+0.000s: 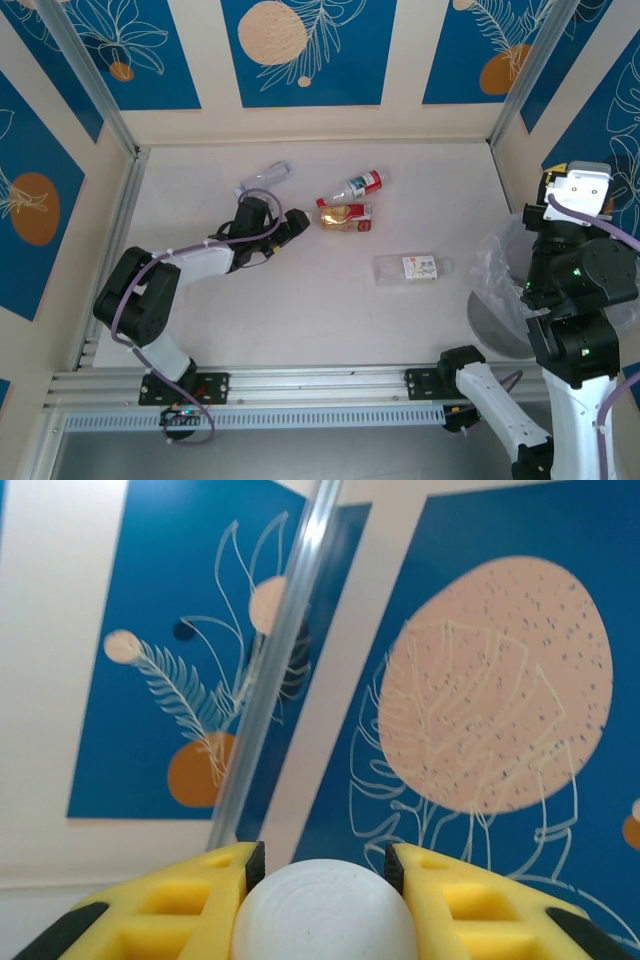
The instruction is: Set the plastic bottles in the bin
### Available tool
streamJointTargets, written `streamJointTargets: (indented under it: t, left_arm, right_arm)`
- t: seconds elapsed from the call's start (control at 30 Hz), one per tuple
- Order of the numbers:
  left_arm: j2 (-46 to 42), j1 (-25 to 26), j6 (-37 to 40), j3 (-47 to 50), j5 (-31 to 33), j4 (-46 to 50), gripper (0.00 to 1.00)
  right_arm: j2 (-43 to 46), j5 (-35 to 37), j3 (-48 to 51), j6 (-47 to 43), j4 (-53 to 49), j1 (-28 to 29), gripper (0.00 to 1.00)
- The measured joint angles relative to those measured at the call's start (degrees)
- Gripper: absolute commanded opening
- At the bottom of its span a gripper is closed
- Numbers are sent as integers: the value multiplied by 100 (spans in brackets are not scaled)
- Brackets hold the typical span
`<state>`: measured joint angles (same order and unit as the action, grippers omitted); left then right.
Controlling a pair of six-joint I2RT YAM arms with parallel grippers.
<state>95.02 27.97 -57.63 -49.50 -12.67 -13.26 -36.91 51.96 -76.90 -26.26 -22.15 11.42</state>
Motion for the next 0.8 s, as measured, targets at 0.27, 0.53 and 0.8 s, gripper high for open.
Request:
streamJointTargets:
  t: [0.27, 0.53, 0.8]
  left_arm:
    - [0, 0, 129, -72, 0, 37, 99]
    - [0, 0, 269, -83, -2, 66, 99]
    - [0, 0, 374, -177, -2, 149, 99]
  right_arm:
    - [48, 396, 686, 378, -146, -981, 0]
    - [-111, 391, 1279, 1655, -629, -2330, 2]
    - [-278, 654, 1670, 3353, -1508, -2841, 7]
